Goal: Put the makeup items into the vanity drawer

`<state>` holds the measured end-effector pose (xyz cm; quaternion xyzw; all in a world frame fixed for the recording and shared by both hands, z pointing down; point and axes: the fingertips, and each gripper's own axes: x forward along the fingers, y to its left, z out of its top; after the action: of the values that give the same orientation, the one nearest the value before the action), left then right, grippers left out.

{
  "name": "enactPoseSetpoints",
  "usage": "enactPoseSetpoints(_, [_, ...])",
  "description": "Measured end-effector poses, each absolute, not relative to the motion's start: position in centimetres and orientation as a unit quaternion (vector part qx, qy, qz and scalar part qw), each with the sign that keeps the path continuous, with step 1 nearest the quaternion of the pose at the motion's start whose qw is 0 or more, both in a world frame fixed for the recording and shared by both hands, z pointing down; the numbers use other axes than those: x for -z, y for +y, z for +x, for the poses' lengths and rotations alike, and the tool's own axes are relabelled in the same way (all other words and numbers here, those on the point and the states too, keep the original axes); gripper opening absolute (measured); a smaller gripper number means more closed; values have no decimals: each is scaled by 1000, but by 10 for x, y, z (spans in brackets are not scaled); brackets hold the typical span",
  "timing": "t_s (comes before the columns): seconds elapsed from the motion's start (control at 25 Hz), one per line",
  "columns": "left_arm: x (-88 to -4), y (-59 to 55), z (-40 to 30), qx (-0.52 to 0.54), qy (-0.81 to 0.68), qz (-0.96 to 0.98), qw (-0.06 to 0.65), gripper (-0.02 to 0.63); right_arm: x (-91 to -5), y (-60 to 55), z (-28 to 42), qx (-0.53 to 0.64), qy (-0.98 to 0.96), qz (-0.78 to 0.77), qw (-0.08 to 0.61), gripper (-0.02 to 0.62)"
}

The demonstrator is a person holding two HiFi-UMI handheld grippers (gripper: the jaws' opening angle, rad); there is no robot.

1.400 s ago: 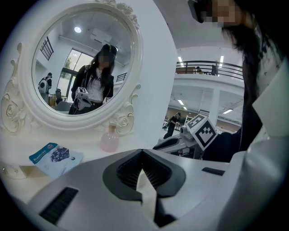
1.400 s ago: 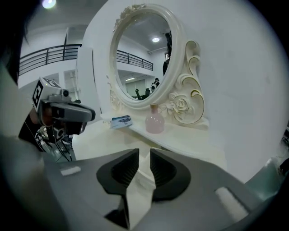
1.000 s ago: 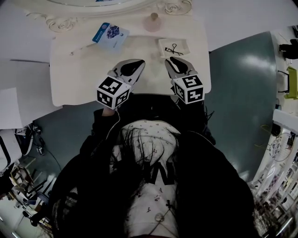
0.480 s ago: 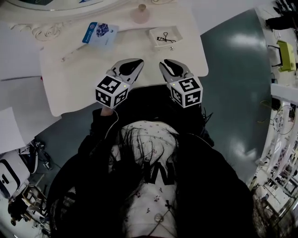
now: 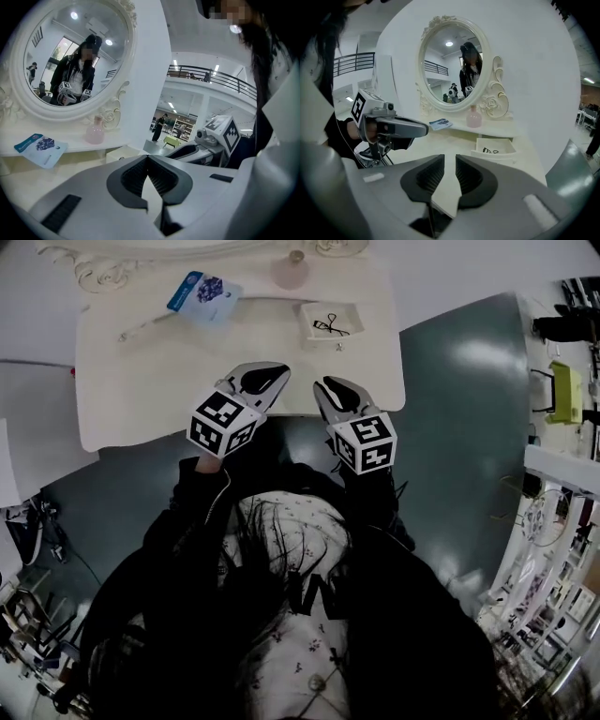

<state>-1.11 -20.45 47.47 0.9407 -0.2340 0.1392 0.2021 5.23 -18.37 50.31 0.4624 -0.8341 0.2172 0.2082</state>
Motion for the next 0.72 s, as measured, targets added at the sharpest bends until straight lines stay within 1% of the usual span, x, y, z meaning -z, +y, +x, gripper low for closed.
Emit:
enactPoseSetpoints(0.2, [-468, -179, 6, -134, -260, 935, 198, -2, -496, -159, 68, -206, -850, 444, 196, 81])
enactPoseSetpoints(0.4, [-465, -130, 35, -123, -276, 930, 207, -2, -494, -123, 95, -203, -861, 426, 187, 81])
enactPoseSetpoints(0.44, [-466, -119, 40, -125, -279, 929, 207, -2, -494, -116, 100, -202, -863, 424, 185, 79])
enactPoseSetpoints(0.52, [-470, -97, 47, -129, -290, 926, 206, -2, -496, -101, 106, -199, -868, 417, 181, 48])
enactPoseSetpoints(0.72, [-477, -46, 46, -133, -330, 910, 213, -2, -502, -50, 107, -197, -885, 382, 179, 48])
